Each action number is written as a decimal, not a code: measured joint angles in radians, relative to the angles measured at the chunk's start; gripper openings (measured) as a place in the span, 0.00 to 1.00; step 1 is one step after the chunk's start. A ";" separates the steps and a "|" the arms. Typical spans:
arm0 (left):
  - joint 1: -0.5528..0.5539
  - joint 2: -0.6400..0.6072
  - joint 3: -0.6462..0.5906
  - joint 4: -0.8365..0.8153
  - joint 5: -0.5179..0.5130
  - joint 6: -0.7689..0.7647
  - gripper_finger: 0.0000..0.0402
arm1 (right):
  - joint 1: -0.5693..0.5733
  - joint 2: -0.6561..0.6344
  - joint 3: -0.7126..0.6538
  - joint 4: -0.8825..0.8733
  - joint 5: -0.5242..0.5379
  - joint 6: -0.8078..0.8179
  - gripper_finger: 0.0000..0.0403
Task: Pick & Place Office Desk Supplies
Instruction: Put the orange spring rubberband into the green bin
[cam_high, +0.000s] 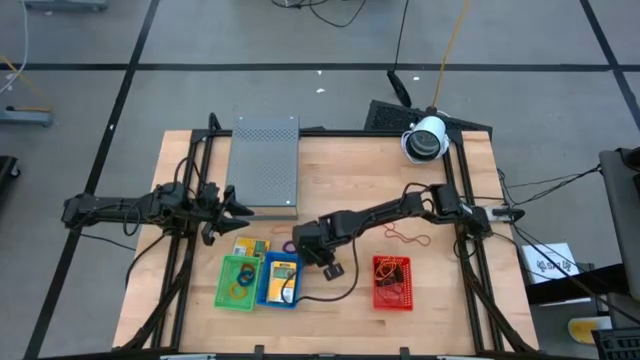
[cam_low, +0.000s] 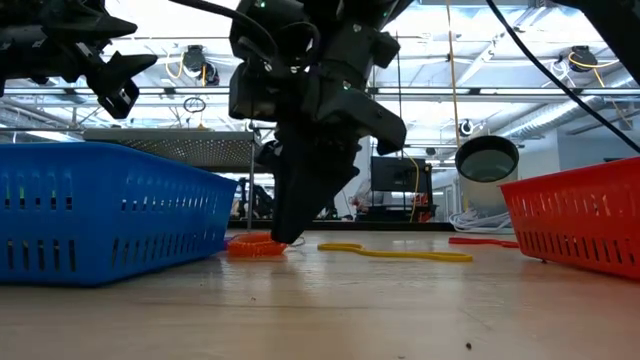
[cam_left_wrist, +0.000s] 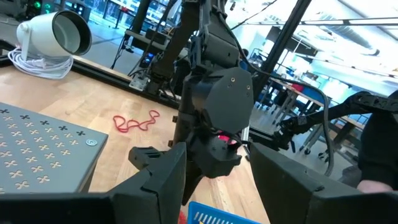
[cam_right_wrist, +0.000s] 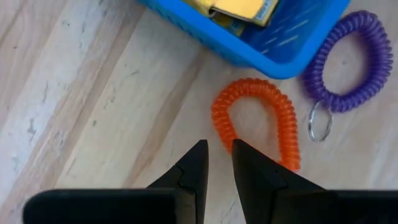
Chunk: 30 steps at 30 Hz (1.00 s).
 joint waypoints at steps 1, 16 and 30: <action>0.000 0.000 0.000 0.000 0.000 0.000 0.46 | 0.000 0.000 0.000 0.002 0.000 -0.003 0.16; 0.000 0.000 0.000 0.000 0.000 0.000 0.46 | 0.031 -0.010 -0.001 0.024 0.001 -0.019 0.36; 0.000 0.000 0.000 0.000 0.000 0.000 0.46 | 0.035 -0.010 -0.001 0.026 0.106 -0.179 0.40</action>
